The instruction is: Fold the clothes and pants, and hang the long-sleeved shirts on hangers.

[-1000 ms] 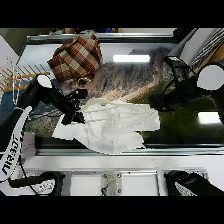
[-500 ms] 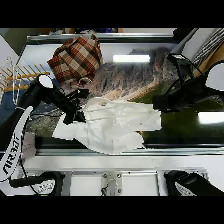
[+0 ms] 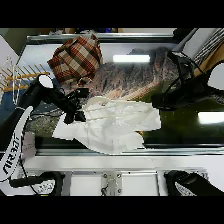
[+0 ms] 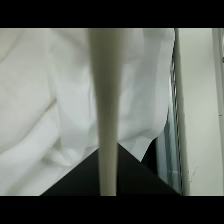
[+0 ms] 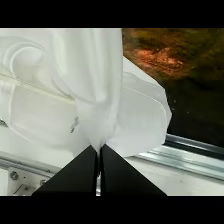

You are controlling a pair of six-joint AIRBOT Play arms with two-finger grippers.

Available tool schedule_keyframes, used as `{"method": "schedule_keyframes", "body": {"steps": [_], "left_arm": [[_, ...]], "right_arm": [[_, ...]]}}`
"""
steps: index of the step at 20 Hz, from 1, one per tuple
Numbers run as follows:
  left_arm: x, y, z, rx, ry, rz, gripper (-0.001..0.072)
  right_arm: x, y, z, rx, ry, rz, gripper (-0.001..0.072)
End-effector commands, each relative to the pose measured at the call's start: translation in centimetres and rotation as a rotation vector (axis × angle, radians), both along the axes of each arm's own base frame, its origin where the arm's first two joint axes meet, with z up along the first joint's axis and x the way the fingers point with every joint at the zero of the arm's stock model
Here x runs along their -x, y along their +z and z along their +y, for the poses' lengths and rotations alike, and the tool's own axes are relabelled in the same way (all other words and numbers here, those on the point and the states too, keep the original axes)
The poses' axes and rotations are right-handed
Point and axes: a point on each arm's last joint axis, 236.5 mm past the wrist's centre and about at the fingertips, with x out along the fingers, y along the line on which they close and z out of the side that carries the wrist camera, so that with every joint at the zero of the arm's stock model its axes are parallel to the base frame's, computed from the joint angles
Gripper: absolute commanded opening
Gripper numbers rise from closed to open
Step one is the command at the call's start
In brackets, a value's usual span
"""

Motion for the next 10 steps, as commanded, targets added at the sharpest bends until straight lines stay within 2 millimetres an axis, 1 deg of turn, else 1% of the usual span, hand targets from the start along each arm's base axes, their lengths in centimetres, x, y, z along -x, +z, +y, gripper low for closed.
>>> {"method": "schedule_keyframes", "body": {"steps": [1,3,7,10], "left_arm": [[0.0,0.0,0.0,0.001,0.000,0.000,0.0014],[0.0,0.0,0.0,0.001,0.000,0.000,0.0014],[0.0,0.0,-0.1,0.003,0.000,0.000,0.0015],[0.0,0.1,-0.1,0.003,0.000,0.000,0.0015]], "right_arm": [[-1.7,1.4,2.9,-0.117,0.034,-0.083,0.0012],[-2.0,1.7,4.1,-0.141,0.056,-0.109,0.0012],[-1.8,1.5,6.9,-0.163,0.122,-0.127,0.0012],[-1.7,2.1,9.8,-0.226,0.165,-0.156,0.0012]]}}
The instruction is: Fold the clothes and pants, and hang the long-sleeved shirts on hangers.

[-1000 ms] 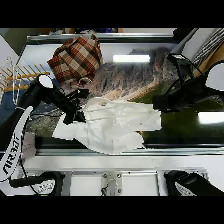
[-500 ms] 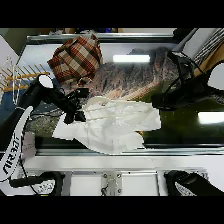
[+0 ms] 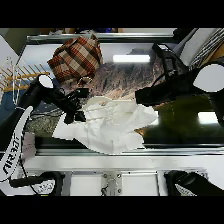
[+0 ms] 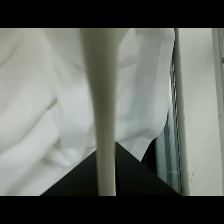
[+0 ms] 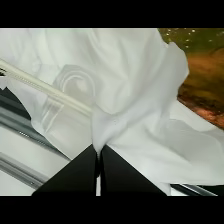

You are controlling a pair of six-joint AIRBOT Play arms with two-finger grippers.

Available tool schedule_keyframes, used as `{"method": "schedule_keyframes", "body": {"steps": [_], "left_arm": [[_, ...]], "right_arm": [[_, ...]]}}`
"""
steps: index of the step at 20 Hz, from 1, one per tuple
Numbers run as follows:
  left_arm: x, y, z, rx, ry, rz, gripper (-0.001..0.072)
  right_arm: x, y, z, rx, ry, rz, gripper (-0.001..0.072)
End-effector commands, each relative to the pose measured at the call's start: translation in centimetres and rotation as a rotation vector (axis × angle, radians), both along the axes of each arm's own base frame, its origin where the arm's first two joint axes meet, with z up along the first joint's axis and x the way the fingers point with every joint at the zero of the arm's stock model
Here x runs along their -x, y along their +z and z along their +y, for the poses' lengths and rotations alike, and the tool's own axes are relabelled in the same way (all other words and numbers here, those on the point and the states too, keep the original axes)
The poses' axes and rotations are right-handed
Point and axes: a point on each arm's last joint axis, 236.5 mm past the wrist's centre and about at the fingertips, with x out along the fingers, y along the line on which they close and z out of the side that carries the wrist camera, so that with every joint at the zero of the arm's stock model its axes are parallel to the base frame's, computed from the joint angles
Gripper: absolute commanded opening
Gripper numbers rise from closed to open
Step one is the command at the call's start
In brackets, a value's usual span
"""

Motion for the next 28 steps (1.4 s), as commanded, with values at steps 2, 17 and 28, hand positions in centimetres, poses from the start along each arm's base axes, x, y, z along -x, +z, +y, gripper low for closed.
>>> {"method": "schedule_keyframes", "body": {"steps": [2,17,28], "left_arm": [[0.0,0.0,-0.1,0.003,-0.002,-0.001,0.0015],[0.4,0.2,0.0,0.004,-0.012,0.014,0.0015],[0.7,0.3,0.0,0.005,-0.020,0.027,0.0015]], "right_arm": [[-0.2,1.4,4.3,-0.106,0.058,-0.067,0.0012],[-1.3,2.8,16.4,-0.346,0.161,-0.217,0.0012],[-0.7,0.8,16.6,-0.290,0.233,-0.188,0.0427]]}}
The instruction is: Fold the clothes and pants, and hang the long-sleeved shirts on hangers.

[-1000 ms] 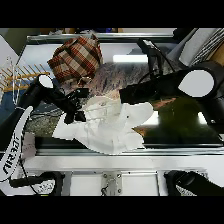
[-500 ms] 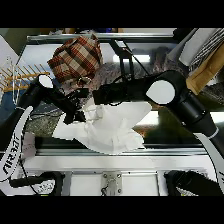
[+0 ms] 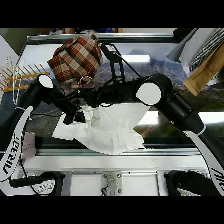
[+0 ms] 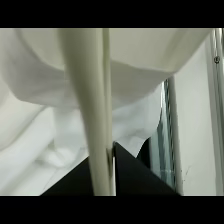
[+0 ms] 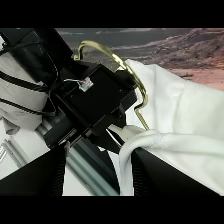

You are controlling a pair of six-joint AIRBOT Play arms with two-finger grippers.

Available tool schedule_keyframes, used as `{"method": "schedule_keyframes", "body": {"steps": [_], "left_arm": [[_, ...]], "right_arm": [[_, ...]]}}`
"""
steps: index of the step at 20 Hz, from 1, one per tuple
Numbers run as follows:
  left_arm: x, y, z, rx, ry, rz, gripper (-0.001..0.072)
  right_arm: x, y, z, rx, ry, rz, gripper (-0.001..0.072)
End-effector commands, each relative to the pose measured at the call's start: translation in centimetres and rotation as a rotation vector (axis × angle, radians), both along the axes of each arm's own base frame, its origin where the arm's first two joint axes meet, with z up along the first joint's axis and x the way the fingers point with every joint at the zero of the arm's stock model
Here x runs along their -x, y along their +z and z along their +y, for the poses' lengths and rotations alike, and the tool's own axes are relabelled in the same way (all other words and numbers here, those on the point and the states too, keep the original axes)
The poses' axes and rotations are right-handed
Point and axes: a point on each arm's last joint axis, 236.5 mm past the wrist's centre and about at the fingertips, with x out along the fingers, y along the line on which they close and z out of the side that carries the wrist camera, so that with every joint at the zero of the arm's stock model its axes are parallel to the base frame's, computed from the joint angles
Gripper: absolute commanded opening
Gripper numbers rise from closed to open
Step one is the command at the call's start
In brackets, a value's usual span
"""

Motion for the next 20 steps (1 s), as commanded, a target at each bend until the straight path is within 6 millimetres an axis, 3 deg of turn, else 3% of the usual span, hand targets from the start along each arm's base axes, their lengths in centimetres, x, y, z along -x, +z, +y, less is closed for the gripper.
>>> {"method": "schedule_keyframes", "body": {"steps": [1,4,5,6,7,15,20], "left_arm": [[0.1,0.1,0.0,0.001,-0.006,0.004,0.0015],[0.2,0.1,0.0,0.001,-0.006,0.005,0.0015],[0.2,0.1,0.0,0.001,-0.007,0.005,0.0015],[0.2,0.1,0.0,0.001,-0.007,0.005,0.0015],[0.2,0.1,0.0,0.001,-0.006,0.005,0.0015],[0.4,0.1,0.1,0.001,-0.013,0.015,0.0015],[0.4,0.1,0.1,0.001,-0.013,0.015,0.0015]], "right_arm": [[0.7,-0.6,-0.3,0.047,0.052,-0.019,0.0427],[1.4,-0.4,-0.8,0.064,0.072,-0.022,0.0428],[1.4,0.0,-1.2,0.067,0.068,-0.034,0.0473],[1.4,0.4,-1.5,0.066,0.065,-0.040,0.0604],[1.2,0.9,-1.9,0.060,0.056,-0.049,0.0677],[1.5,4.5,-4.6,0.057,0.075,-0.183,0.0676],[3.7,3.8,-11.6,0.242,0.217,-0.229,0.0671]]}}
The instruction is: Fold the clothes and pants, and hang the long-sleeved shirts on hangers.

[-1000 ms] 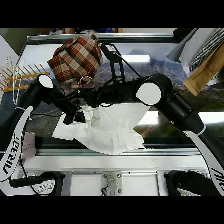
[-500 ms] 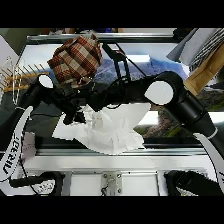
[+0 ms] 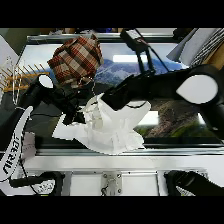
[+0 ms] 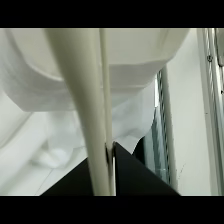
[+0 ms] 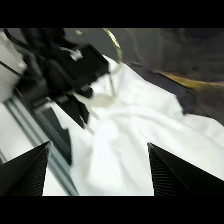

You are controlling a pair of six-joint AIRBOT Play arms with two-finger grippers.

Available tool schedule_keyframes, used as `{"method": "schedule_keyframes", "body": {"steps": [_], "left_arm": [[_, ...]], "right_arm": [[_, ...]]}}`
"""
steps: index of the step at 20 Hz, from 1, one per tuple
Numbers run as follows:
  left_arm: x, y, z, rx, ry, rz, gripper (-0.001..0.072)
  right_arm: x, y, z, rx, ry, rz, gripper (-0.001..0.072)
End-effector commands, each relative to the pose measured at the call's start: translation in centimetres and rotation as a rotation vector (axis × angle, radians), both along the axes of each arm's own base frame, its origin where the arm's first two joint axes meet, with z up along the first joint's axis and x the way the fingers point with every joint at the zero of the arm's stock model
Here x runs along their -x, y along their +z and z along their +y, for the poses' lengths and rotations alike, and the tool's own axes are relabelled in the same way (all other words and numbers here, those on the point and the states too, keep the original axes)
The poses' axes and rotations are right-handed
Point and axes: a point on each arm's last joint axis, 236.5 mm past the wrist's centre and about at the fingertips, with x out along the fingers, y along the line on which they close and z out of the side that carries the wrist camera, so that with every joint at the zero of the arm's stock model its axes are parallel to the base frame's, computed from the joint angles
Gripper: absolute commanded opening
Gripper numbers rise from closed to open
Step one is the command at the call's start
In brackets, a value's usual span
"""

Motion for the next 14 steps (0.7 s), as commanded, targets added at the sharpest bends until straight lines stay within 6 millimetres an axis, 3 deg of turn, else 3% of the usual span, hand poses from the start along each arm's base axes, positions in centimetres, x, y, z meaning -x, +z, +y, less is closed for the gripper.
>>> {"method": "schedule_keyframes", "body": {"steps": [1,4,7,10,14], "left_arm": [[0.0,0.0,0.0,0.000,-0.001,0.000,0.0015],[0.1,0.1,0.0,0.000,-0.004,0.004,0.0015],[0.2,0.1,0.0,0.000,-0.005,0.006,0.0015],[0.2,0.1,0.0,0.000,-0.005,0.006,0.0015],[0.2,0.1,0.0,0.000,-0.004,0.006,0.0015]], "right_arm": [[2.6,-0.3,-4.7,0.114,0.127,-0.011,0.0663],[3.9,1.4,-7.4,0.032,0.175,-0.021,0.0663],[3.4,1.4,-10.3,0.034,0.090,-0.003,0.0664],[3.1,1.3,-10.9,0.047,0.077,-0.013,0.0664],[2.5,0.5,-11.4,0.062,0.248,-0.182,0.0663]]}}
